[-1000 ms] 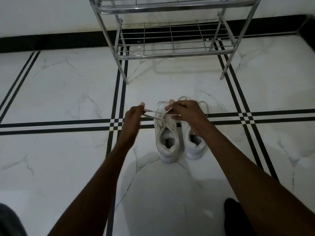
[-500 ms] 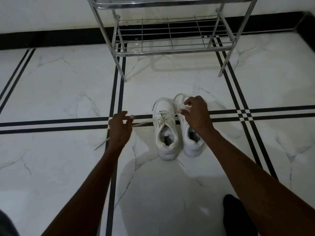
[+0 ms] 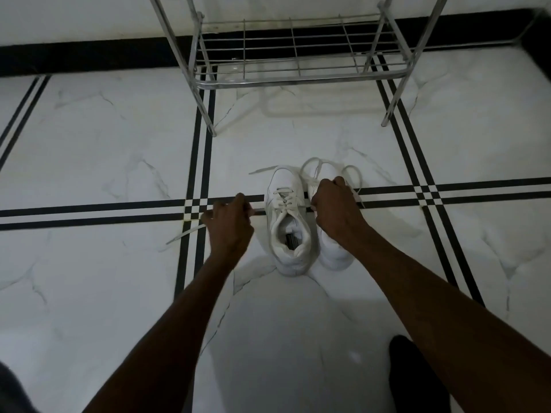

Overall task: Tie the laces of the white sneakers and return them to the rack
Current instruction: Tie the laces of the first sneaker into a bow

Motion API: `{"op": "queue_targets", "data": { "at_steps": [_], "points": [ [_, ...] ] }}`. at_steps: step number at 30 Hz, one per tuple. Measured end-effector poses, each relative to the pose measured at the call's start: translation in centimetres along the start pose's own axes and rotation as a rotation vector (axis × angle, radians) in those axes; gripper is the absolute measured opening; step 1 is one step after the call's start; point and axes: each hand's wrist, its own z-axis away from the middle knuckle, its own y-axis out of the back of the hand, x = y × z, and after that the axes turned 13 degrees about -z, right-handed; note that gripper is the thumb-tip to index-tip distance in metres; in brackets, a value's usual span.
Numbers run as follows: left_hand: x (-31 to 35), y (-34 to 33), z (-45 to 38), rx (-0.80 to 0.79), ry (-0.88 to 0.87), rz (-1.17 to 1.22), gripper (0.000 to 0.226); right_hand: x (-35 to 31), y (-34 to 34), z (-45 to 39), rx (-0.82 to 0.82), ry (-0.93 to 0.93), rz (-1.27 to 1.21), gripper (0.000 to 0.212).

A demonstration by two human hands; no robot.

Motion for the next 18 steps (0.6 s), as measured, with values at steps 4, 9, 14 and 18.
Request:
{"op": "queue_targets", "data": {
  "at_steps": [4,9,14,18],
  "points": [
    [-0.9,0.5,0.4,-0.027,-0.011,-0.059,0.013,-0.7,-0.7,-0.1,-0.060,0.066,0.052,0.018],
    [0.4,-0.2,-0.6,-0.024,-0.223,0.113,0.026,-0.7,-1.2,-0.1,-0.018,0.080,-0.193,0.019],
    [1.1,0.1,0.3,0.110,-0.192,0.033,0.015,-0.7,-1.5,0.3,0.019,0.074,-0.235,0.013],
    [0.4,0.1,1.5,0.180,-0.182,-0.077,0.017,-1.4,-1.4,1.8,0.060,0.127,-0.126,0.028]
  ]
}}
